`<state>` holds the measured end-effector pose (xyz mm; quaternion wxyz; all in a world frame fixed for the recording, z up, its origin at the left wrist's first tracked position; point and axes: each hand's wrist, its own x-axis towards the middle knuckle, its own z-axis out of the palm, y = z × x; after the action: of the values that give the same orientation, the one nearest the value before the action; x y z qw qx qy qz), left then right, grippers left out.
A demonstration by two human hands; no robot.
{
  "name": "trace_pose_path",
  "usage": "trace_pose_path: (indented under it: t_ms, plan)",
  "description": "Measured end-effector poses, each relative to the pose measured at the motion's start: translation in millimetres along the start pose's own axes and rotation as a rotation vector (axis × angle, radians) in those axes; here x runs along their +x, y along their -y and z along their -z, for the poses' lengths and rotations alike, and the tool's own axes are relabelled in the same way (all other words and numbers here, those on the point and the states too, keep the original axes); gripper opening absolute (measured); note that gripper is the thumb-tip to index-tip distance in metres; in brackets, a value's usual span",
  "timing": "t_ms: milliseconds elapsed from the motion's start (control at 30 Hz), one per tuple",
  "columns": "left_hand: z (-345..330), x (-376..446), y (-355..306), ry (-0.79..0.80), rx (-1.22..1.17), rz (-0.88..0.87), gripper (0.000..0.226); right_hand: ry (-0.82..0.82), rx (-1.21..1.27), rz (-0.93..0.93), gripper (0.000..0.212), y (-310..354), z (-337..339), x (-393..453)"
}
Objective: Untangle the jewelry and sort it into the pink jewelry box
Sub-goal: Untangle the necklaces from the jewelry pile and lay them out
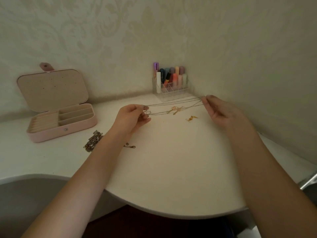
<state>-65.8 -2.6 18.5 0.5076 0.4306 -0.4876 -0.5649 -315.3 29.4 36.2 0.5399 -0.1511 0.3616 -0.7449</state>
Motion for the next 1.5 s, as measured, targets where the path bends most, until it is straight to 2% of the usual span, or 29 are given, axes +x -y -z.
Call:
trace_pose_path:
  t_ms: [133,233,300,400,467,567,700,767,833,900,967,1067,1233,1400,1500]
  plan:
    - [5,0,10,-0.112,0.601,-0.254,0.018,-0.092,-0.458,0.127,0.015,-5,10,-1]
    - [5,-5,13,-0.115,0.915,-0.392,0.015,-0.200,-0.787,0.208,0.018,-8,17,-2]
    - [5,-6,15,-0.081,1.018,-0.439,0.015,-0.253,-0.918,0.252,0.016,-9,23,3]
    - [4,-9,16,0.000,1.088,-0.424,0.015,-0.341,-1.193,0.293,0.003,-8,31,12]
    - [3,-12,16,0.062,1.156,-0.434,0.012,-0.371,-1.325,0.306,0.008,-6,34,16]
    - [5,-14,15,0.152,1.133,-0.408,0.009,-0.385,-1.442,0.307,0.014,-3,36,21]
    - [6,-13,17,0.196,1.206,-0.419,0.012,-0.413,-1.591,0.288,0.021,-4,39,28]
    - [7,-11,17,0.181,1.238,-0.401,0.018,-0.393,-1.599,0.372,0.018,-7,37,26]
    - [8,-11,17,0.134,1.264,-0.387,0.025,-0.328,-1.584,0.531,0.011,-8,30,17]
    - [8,-12,16,0.049,1.313,-0.433,0.026,-0.215,-1.594,0.681,0.014,-10,18,7]
    - [9,-11,14,-0.036,1.344,-0.514,0.023,-0.104,-1.717,0.733,0.019,-15,7,-3]
    - [11,-10,13,-0.089,1.331,-0.549,0.020,-0.034,-1.910,0.679,0.025,-20,2,-10]
    - [8,-11,14,-0.021,1.315,-0.481,0.015,0.078,-2.004,0.576,0.032,-24,1,-13]
    - [8,-11,15,-0.039,1.286,-0.501,0.017,0.189,-2.153,0.442,0.051,-37,1,-6]
    - [11,-10,14,-0.064,1.264,-0.487,0.022,0.179,-2.088,0.331,0.062,-37,1,-2]
